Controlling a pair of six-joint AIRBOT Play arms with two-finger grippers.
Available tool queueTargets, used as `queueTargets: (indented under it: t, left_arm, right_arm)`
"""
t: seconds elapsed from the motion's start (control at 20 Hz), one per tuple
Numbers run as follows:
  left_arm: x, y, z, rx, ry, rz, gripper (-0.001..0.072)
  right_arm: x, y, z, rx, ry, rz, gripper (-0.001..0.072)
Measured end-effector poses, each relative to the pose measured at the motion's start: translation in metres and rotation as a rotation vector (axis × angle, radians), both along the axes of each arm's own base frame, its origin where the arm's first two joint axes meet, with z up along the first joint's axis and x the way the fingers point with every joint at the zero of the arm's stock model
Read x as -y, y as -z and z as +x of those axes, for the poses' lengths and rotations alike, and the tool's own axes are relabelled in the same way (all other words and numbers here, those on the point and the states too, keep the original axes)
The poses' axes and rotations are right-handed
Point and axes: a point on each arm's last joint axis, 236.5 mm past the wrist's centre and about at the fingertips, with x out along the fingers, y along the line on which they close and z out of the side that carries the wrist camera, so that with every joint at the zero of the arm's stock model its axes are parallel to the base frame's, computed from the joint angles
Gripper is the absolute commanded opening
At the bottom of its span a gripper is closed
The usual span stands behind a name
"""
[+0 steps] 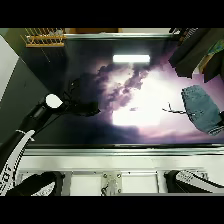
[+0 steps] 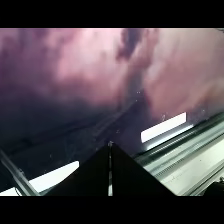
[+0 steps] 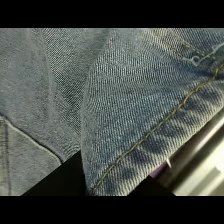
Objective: Fold the clothes and pants, and hang the long-sleeved shirts on hangers.
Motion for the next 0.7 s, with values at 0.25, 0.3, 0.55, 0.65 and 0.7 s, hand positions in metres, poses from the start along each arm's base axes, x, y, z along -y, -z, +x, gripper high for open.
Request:
queueTargets:
  t: [0.25,0.3,0.55,0.65,0.7]
  left_arm:
    - [0.002,0.001,-0.002,-0.003,0.006,0.0,0.0027]
    - [0.002,0.001,-0.002,-0.005,0.007,0.001,0.0027]
    - [0.002,0.002,-0.008,-0.026,0.024,0.003,0.0027]
    - [0.002,0.002,-0.01,-0.028,0.03,0.004,0.0027]
    - [0.002,0.002,-0.01,-0.028,0.033,0.004,0.0026]
  right_arm:
    - [-0.026,0.025,-0.031,-0.086,0.002,0.067,0.0687]
    - [-0.028,0.025,-0.036,-0.106,-0.01,0.071,0.0686]
    - [-0.005,-0.03,-0.049,-0.143,-0.071,-0.089,0.0686]
    - [-0.014,-0.07,-0.033,-0.053,-0.128,-0.166,0.0686]
    - [-0.03,-0.09,-0.019,0.016,-0.184,-0.186,0.0686]
